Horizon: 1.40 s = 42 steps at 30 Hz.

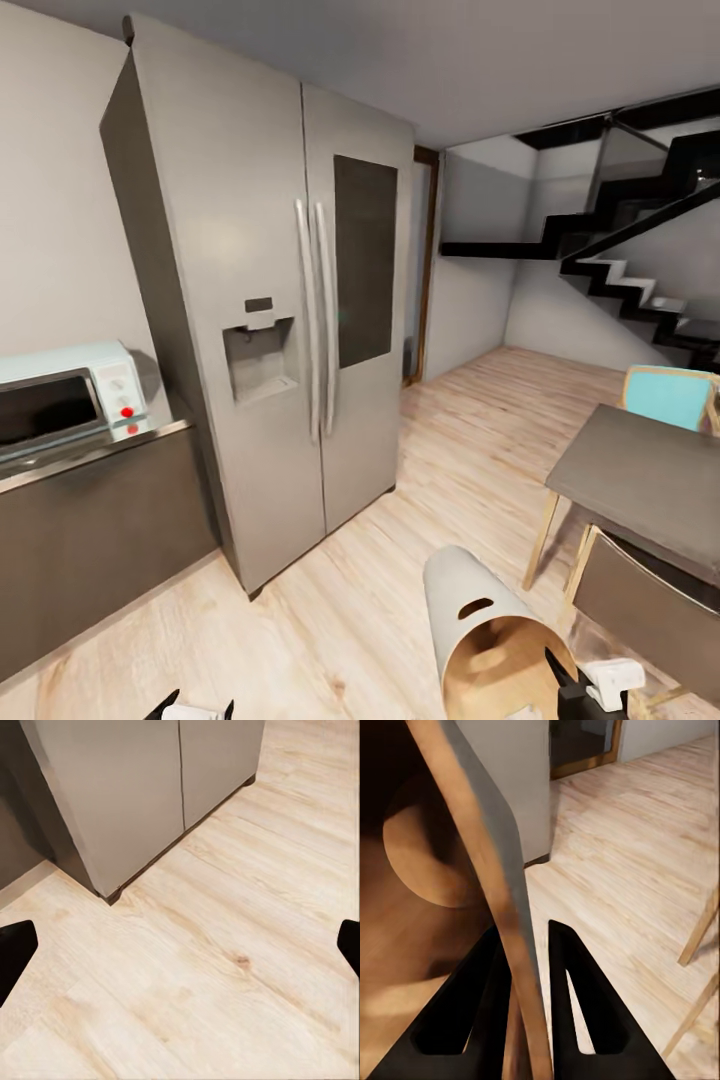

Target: Put the three can of soda from the living room inside the tash can in the kitchen.

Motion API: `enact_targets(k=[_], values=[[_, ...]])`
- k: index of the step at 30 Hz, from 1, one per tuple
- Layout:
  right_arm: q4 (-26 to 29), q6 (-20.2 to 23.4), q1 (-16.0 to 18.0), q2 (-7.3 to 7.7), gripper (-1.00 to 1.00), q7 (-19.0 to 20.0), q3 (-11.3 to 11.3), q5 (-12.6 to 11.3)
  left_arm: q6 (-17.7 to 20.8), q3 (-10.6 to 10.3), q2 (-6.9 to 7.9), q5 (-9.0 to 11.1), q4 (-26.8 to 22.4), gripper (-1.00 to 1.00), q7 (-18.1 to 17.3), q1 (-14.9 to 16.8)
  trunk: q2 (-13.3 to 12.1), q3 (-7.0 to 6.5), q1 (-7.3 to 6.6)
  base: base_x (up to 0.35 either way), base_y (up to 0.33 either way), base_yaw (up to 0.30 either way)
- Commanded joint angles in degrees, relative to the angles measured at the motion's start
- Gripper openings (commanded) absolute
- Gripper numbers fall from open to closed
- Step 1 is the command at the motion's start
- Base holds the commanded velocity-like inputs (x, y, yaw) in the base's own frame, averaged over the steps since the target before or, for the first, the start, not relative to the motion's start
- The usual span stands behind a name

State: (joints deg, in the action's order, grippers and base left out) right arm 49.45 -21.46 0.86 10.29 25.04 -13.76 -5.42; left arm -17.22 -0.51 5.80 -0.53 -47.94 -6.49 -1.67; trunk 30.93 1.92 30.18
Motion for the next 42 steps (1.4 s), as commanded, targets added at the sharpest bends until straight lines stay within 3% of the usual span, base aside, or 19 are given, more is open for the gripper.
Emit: enact_targets(k=[1, 9, 27, 35, 42], values=[[0.1, 0.0, 0.0, -0.01, -1.0, 0.4, 0.0, -0.5, 0.0, 0.1, 0.03, 0.1, 0.0, 1.0, 0.0, 0.0, 0.0, -0.01, 0.0, 0.0, -0.183, -0.251], [0.0, -0.1, 0.0, -0.08, -1.0, 0.3, 0.0, -0.5, 0.2, 0.5, 0.08, 0.2, 0.0, 1.0, -0.1, 0.0, 0.0, -0.01, 0.0, -0.042, -0.016, -0.251], [-0.1, 0.0, 0.0, -0.08, -1.0, 0.3, 0.0, -0.5, 0.5, 0.4, 0.05, 0.2, 0.0, 1.0, -0.2, 0.1, 0.0, -0.01, 0.0, -0.216, 0.223, -0.252], [-0.1, 0.0, 0.0, -0.1, -1.0, 0.3, 0.0, -0.5, 0.1, 0.4, 0.07, 0.0, 0.0, 1.0, -0.1, 0.1, 0.0, -0.01, 0.0, -0.023, -0.01, -0.252], [-0.2, 0.0, 0.0, -0.1, -1.0, 0.3, 0.0, -0.4, 0.1, -0.1, 0.0, -0.2, 0.0, 1.0, 0.0, 0.1, 0.0, -0.01, 0.0, -0.001, -0.251, -0.252]])
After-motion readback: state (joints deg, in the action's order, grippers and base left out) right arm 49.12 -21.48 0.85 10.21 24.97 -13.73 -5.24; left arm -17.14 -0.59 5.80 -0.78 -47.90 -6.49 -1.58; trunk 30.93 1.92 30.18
